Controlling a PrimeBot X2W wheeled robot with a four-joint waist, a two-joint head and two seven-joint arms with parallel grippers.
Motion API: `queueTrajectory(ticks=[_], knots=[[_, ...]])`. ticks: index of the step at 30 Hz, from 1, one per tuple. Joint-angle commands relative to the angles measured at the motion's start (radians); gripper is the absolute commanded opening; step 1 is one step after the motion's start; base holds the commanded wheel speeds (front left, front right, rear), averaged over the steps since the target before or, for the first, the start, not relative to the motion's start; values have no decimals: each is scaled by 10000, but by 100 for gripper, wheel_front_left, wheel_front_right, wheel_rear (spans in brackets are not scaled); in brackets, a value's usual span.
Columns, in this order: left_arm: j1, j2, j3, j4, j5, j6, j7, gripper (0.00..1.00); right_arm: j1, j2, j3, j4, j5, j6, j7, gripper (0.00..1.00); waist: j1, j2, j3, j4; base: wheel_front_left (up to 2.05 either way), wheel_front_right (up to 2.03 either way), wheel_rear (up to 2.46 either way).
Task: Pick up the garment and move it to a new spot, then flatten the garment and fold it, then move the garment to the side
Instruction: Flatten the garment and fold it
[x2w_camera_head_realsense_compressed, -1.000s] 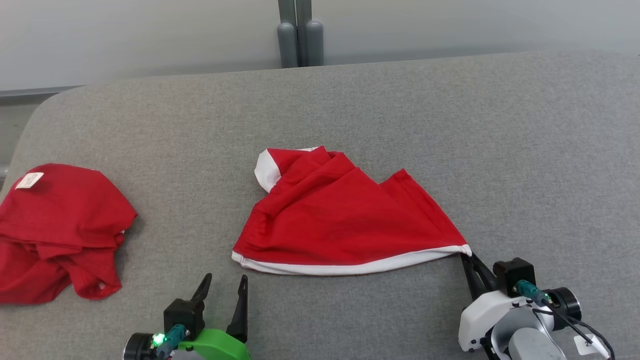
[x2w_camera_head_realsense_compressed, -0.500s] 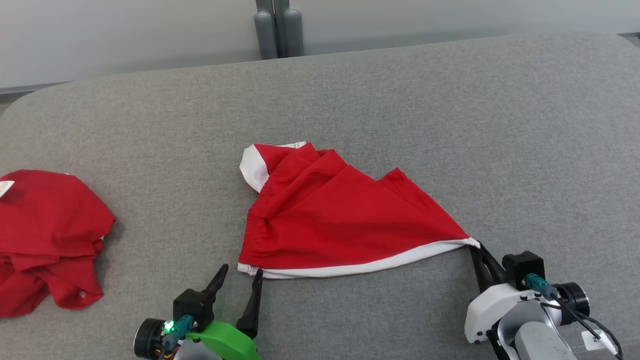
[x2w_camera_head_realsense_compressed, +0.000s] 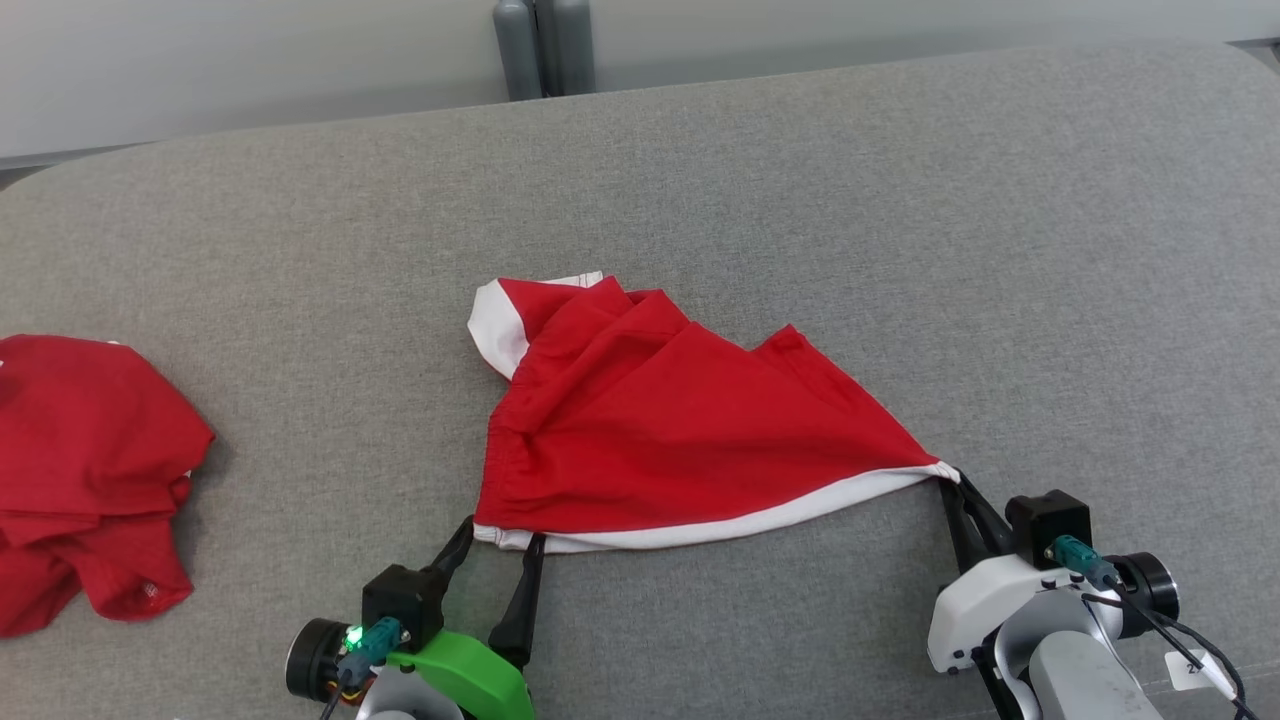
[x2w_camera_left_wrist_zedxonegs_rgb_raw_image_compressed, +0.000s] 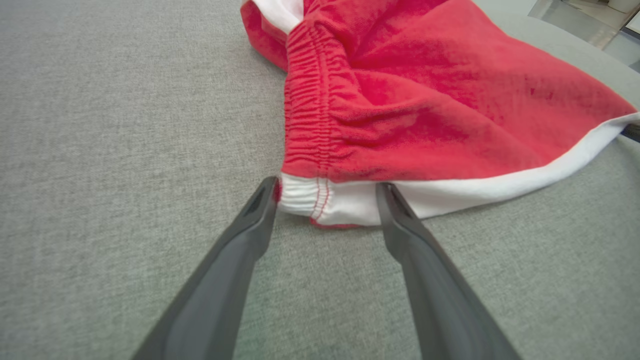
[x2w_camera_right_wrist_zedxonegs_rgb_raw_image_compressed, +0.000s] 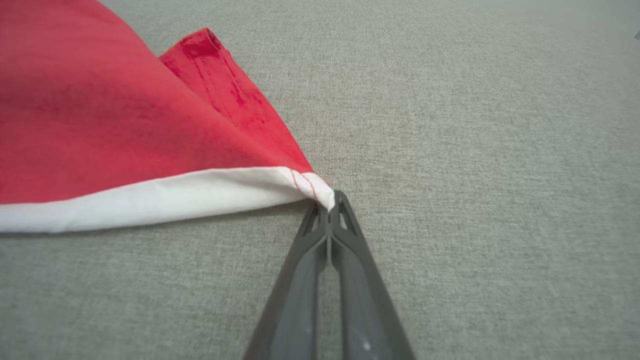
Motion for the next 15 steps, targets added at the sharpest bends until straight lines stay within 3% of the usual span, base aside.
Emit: queueTrajectory(ticks=[1, 3, 4, 5, 7, 8, 15], knots=[[-125, 100, -15, -53, -78, -23, -5, 82, -127, -36, -22, -20, 56, -7, -30, 0, 0, 0, 20, -3, 0, 0, 0], [-38, 118, -78, -82, -124, -23, -5, 83, -144, -36, -16, 0, 102, -7, -30, 0, 0, 0, 21, -3, 0, 0, 0], [15, 127, -149, -86, -163, -23, -5, 78, -158, -36, -11, 11, 131, -7, -30, 0, 0, 0, 21, 3, 0, 0, 0], [43, 134, -229, -92, -209, -23, -5, 65, -175, -35, -12, 19, 141, -7, -30, 0, 0, 0, 22, 10, 0, 0, 0], [49, 187, -349, -111, -297, -24, -5, 8, -209, -35, -35, 25, 166, -7, -30, 0, 0, 0, 23, 43, 0, 0, 0], [56, 212, -417, -115, -328, -24, -5, 0, -216, -35, -46, 34, 181, -7, -30, 0, 0, 0, 19, 60, 0, 0, 0], [116, 438, -719, -476, -437, -25, -5, 0, -249, -35, -173, -189, 416, -7, -30, 0, 0, 0, -189, 184, 0, 0, 0]])
